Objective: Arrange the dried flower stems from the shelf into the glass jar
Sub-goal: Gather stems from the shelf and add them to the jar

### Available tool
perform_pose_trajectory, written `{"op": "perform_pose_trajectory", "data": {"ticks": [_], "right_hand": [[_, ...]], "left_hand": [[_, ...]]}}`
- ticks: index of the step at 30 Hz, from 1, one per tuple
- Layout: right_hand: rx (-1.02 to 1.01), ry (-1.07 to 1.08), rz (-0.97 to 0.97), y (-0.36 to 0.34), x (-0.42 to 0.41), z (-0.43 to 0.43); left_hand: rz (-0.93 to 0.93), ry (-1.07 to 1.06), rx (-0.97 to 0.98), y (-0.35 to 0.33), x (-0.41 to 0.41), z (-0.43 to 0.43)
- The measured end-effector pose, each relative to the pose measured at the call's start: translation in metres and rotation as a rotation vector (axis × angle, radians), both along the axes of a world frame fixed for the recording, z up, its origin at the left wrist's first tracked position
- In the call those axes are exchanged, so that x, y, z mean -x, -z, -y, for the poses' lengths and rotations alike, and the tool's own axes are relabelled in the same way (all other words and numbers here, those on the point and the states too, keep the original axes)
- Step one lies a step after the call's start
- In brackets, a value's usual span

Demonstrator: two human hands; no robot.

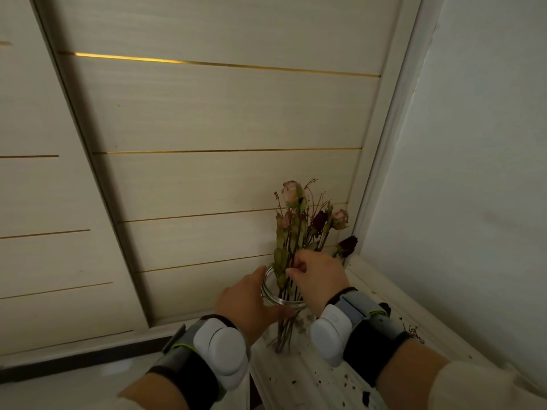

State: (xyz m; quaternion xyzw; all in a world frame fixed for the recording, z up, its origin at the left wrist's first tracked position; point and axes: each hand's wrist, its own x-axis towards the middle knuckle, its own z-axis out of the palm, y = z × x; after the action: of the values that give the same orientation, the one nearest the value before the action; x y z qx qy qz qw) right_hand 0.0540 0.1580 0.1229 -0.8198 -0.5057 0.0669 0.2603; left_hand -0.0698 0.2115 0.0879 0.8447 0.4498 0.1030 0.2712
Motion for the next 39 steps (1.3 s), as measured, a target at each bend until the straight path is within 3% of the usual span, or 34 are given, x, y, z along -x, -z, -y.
{"op": "perform_pose_trajectory", "data": {"ticks": [10,25,30,39], "right_hand": [[0.019,-0.022,0.127,-0.029,-0.01,-0.007],[0.365,-0.011,0.138,0.005,0.003,-0.026],[0.395,-0.027,0.178,0.001,0.005,-0.025],[0.08,0.018,0.107,-0.008,0.002,-0.024]], "left_hand": [[-0.057,0.002,-0.021,0.0,0.001,-0.003],[-0.086,0.02,-0.025,-0.001,0.001,-0.003],[-0.067,0.011,-0.047,0.001,0.002,-0.003],[-0.04,0.001,-0.026,0.003,0.001,-0.003]]}}
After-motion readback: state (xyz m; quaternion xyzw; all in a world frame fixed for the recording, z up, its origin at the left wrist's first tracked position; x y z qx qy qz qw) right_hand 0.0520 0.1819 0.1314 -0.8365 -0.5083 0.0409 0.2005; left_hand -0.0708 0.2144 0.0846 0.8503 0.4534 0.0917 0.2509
